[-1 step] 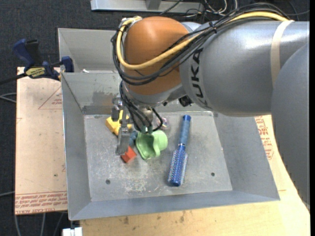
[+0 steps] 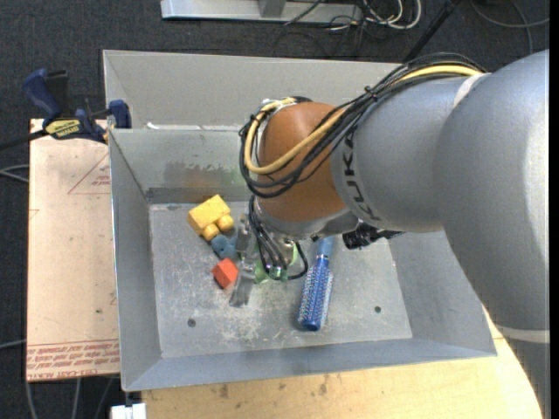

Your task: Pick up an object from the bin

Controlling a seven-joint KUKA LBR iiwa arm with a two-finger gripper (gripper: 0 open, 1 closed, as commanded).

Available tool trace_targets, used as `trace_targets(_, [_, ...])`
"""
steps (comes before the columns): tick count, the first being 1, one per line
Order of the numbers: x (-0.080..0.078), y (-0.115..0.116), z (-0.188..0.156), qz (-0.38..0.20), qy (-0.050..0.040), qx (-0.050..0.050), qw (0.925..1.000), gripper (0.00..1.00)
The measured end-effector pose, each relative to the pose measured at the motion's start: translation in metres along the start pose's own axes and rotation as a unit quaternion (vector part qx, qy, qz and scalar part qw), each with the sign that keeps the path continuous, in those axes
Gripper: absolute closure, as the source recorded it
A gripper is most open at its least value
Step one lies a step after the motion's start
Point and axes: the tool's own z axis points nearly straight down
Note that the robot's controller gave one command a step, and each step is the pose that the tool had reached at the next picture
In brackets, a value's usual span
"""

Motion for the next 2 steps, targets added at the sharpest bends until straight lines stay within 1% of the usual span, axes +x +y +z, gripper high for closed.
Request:
trace_targets(1, [-0.0048,-0.0204,0.0789,0.031,-0.0002,-0.001,0.9995,0.0])
trace_targets(2, [-0.0059,-0.019,0.074,0.031,-0.0024,-0.003,0.9995,1.0])
